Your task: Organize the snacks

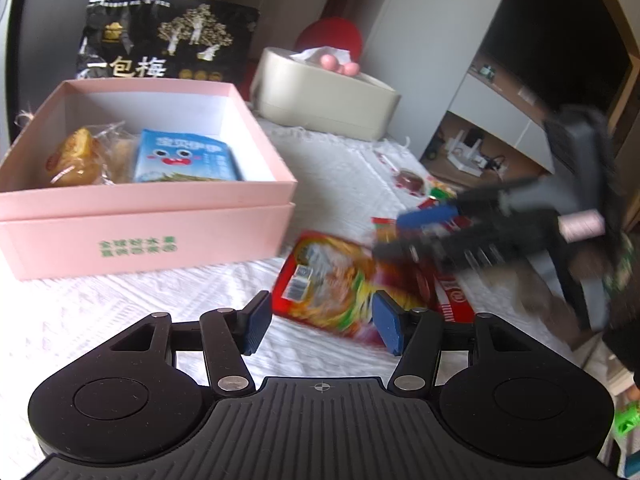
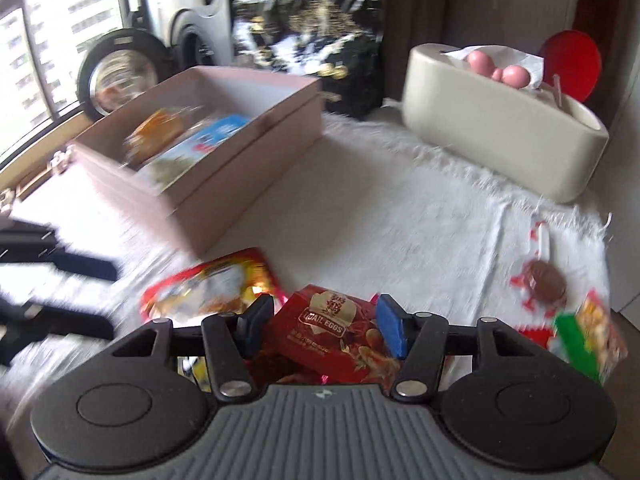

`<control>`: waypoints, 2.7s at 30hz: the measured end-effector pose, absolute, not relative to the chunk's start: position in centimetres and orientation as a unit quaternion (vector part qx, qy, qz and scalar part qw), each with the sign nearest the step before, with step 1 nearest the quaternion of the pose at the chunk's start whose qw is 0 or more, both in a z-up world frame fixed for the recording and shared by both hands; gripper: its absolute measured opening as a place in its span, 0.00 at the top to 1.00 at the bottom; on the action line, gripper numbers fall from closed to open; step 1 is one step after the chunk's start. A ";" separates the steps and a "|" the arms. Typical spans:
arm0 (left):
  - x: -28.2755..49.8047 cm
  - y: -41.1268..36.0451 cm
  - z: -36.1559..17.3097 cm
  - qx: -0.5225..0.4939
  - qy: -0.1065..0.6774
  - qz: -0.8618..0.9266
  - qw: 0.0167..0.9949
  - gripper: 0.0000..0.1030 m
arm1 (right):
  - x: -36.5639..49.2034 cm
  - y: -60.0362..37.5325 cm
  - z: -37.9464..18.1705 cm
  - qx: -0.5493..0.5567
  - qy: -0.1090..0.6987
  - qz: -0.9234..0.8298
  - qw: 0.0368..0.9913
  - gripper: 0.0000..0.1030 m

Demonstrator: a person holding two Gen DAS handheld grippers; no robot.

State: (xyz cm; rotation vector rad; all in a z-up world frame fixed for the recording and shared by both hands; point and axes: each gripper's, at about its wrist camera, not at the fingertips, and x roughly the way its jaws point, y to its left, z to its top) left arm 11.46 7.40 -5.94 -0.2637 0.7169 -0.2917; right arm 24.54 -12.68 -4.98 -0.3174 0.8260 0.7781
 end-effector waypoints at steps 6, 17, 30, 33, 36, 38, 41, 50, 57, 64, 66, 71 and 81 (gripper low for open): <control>10.1 6.0 -4.7 -0.104 0.345 -0.147 0.921 0.41 | 19.6 -15.4 -3.0 -0.143 0.362 0.438 0.810 0.35; 13.8 2.5 -1.6 -0.101 0.324 -0.176 0.924 0.41 | 32.4 -27.3 -4.3 0.026 0.355 0.140 0.924 0.17; 37.7 -8.9 -3.7 -0.103 0.428 -0.129 0.888 0.41 | 29.7 -31.5 -8.5 0.080 0.365 0.102 0.922 0.17; 39.0 -11.2 -5.4 -0.062 0.436 -0.131 0.888 0.41 | 29.3 -32.8 -8.5 0.091 0.359 0.105 0.923 0.17; 39.2 -13.4 -6.5 -0.010 0.434 -0.146 0.889 0.41 | 29.6 -33.6 -8.5 0.110 0.352 0.107 0.923 0.17; 38.9 -14.5 -7.2 0.045 0.426 -0.157 0.890 0.42 | 29.9 -33.9 -8.5 0.117 0.348 0.105 0.924 0.17; 37.1 -14.4 -7.4 0.114 0.401 -0.172 0.893 0.41 | 30.7 -33.8 -8.3 0.122 0.344 0.110 0.924 0.18; 35.2 -9.3 -6.6 0.132 0.410 -0.184 0.883 0.55 | 34.4 -29.1 -7.8 0.082 0.365 0.173 0.911 0.46; 35.8 -9.3 -6.4 0.126 0.358 -0.191 0.905 0.54 | 34.7 -27.5 -8.3 0.063 0.364 0.190 0.910 0.50; 38.0 -10.0 -7.5 0.097 0.373 -0.201 0.901 0.47 | 33.1 -28.9 -7.6 0.054 0.353 0.176 0.918 0.40; 38.8 -10.0 -7.7 0.082 0.369 -0.198 0.904 0.47 | 33.2 -29.0 -7.6 0.056 0.352 0.171 0.918 0.40; 40.2 -9.9 -7.7 0.053 0.376 -0.195 0.904 0.51 | 33.2 -28.9 -8.0 0.063 0.352 0.169 0.918 0.34; 32.7 -7.3 -7.0 0.064 0.424 -0.162 0.889 0.52 | 34.7 -27.6 -7.2 0.078 0.352 0.158 0.919 0.27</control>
